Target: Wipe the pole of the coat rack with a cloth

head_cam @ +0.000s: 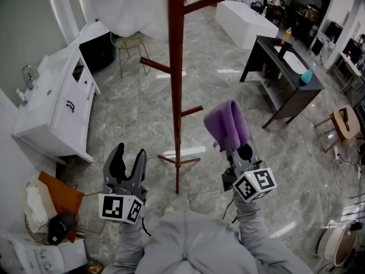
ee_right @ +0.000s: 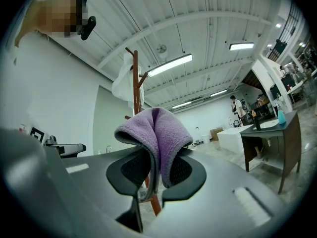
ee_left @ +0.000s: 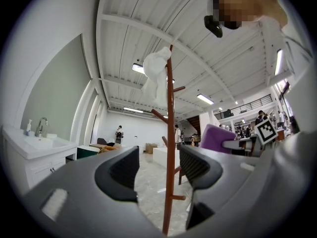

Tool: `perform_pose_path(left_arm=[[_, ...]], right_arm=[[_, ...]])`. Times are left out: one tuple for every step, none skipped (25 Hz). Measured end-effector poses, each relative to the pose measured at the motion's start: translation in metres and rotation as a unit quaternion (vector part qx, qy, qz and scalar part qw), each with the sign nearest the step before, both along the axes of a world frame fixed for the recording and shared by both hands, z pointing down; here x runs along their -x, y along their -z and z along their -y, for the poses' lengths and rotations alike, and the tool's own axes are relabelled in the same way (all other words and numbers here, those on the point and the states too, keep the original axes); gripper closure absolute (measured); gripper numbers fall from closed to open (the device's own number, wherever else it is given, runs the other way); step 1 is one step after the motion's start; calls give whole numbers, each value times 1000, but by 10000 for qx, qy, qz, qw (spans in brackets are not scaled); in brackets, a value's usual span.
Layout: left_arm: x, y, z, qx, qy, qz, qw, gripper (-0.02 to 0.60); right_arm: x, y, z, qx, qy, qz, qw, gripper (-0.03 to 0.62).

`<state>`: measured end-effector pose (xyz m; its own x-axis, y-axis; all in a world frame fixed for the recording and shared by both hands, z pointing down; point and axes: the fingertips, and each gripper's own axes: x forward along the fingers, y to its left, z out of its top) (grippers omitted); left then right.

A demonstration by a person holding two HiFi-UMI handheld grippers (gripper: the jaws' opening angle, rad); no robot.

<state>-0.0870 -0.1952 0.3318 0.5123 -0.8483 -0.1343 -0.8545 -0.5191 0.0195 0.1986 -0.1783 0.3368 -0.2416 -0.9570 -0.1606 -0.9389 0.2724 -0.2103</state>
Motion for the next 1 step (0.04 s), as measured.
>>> perform_pose_path(left_arm=[[0, 0, 0, -4, -5, 0, 10000, 305]], right_arm=[[0, 0, 0, -7, 4, 3, 10000, 534]])
